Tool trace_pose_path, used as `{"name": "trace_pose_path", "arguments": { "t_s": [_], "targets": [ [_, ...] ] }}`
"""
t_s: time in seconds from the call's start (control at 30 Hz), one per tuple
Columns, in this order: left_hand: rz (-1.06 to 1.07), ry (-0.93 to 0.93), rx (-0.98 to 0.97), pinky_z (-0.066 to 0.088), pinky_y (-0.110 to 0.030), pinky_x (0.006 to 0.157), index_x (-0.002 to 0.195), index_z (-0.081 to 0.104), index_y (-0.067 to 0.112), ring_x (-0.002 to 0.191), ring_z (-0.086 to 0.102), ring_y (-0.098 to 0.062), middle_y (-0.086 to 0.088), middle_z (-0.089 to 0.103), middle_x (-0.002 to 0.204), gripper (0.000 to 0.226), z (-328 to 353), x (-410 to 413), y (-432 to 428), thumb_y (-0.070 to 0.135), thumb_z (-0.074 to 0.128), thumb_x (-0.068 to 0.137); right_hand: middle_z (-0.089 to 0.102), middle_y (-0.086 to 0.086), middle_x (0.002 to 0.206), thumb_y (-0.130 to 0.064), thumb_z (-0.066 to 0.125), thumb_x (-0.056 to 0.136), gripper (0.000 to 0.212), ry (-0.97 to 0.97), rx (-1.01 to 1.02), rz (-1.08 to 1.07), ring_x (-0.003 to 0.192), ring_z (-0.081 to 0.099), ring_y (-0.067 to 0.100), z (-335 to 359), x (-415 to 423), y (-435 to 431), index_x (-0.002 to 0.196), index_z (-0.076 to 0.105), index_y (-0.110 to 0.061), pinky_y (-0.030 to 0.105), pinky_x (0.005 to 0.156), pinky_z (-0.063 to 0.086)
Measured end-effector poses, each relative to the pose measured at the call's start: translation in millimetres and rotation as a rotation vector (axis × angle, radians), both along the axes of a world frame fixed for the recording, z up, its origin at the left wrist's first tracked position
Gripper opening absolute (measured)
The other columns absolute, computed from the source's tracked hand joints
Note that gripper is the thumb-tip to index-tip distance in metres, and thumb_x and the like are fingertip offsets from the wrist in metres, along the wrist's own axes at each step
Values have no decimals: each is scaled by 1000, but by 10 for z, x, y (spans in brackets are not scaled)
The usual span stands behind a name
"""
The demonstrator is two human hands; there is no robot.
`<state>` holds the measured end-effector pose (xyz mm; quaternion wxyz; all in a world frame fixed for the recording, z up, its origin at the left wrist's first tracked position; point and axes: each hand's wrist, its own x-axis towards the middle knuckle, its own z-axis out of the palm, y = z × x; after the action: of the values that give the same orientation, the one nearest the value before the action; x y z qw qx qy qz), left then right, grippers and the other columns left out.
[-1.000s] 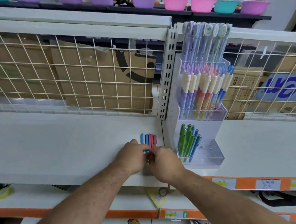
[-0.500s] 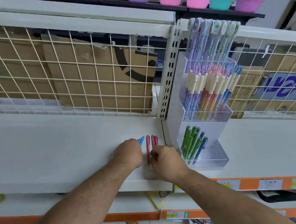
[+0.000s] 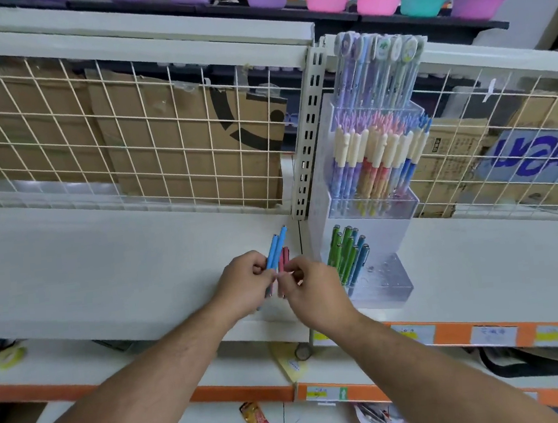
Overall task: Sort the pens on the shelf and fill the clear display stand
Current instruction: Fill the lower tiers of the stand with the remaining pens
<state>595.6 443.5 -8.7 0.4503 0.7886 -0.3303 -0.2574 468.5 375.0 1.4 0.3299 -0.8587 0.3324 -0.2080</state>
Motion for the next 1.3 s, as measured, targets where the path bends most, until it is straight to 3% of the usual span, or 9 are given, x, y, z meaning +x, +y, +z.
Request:
{"name": "trace_pose_path", "arguments": {
  "t_s": [0.13, 0.33, 0.4, 0.5, 0.57, 0.7, 0.9, 1.23, 1.3],
  "targets": [
    [-107, 171, -169, 53, -28, 62, 94, 59, -7, 64, 61, -20, -7, 63, 69, 3, 44, -272, 95, -5, 59, 92, 69, -1, 81, -28, 59, 98, 16, -81, 28, -12, 72, 62, 13, 128, -168, -22, 97, 67, -15, 32, 68, 51],
    [-139, 245, -250, 58, -34, 73, 91, 67, 4, 76, 67, -18, -9, 71, 80, 6, -49, -560, 87, -2, 66, 90, 57, -8, 66, -23, 64, 97, 23, -122, 74, -1, 57, 51, 3, 128, -520, -100, 75, 56, -22, 13, 53, 40],
    [-130, 271, -262, 57, -31, 72, 89, 67, 6, 75, 69, -19, -9, 73, 79, 10, -66, -655, 58, -3, 63, 92, 60, -4, 63, -23, 64, 96, 24, -130, 91, -6, 53, 57, 5, 119, -642, -150, 74, 54, -20, 16, 51, 43],
    [-48, 334, -303, 59, -34, 77, 94, 65, 4, 76, 72, -23, -14, 74, 82, 9, -101, -796, -21, 2, 57, 97, 63, 3, 65, -27, 65, 94, 26, -132, 99, -42, 64, 67, 23, 101, -823, -280, 73, 54, -18, 39, 61, 54],
    [37, 349, -329, 58, -31, 74, 99, 62, 6, 73, 71, -21, -8, 73, 78, 11, -121, -877, -102, 6, 52, 101, 61, 5, 65, -26, 65, 93, 27, -131, 90, -67, 67, 67, 28, 106, -968, -395, 70, 51, -20, 44, 65, 55],
    [156, 302, -353, 49, -26, 64, 99, 64, 20, 67, 56, -16, -6, 60, 75, 22, -190, -920, -249, 12, 44, 104, 63, 6, 66, -29, 65, 91, 26, -135, 85, -127, 68, 69, 29, 144, -1235, -660, 69, 53, -21, 45, 69, 56],
    [188, 353, -387, 44, -38, 70, 104, 66, 26, 72, 45, -19, -4, 48, 77, 27, -303, -978, -370, 11, 44, 105, 70, 4, 73, -26, 66, 93, 19, -176, 108, -173, 73, 70, 28, 212, -1282, -1019, 76, 59, -22, 50, 69, 60],
    [207, 340, -367, 50, -32, 79, 102, 64, 22, 78, 52, -14, 5, 65, 108, 29, -305, -959, -358, 0, 45, 99, 71, 2, 84, -19, 63, 98, 18, -177, 107, -96, 81, 72, 24, 250, -963, -1233, 81, 59, -27, 50, 72, 61],
    [195, 315, -348, 50, -30, 79, 103, 64, 22, 76, 53, -13, 4, 66, 104, 29, -323, -967, -339, 0, 45, 99, 71, 2, 85, -20, 62, 98, 19, -162, 96, -82, 81, 72, 24, 233, -905, -1249, 82, 58, -28, 50, 73, 61]
  ]
}}
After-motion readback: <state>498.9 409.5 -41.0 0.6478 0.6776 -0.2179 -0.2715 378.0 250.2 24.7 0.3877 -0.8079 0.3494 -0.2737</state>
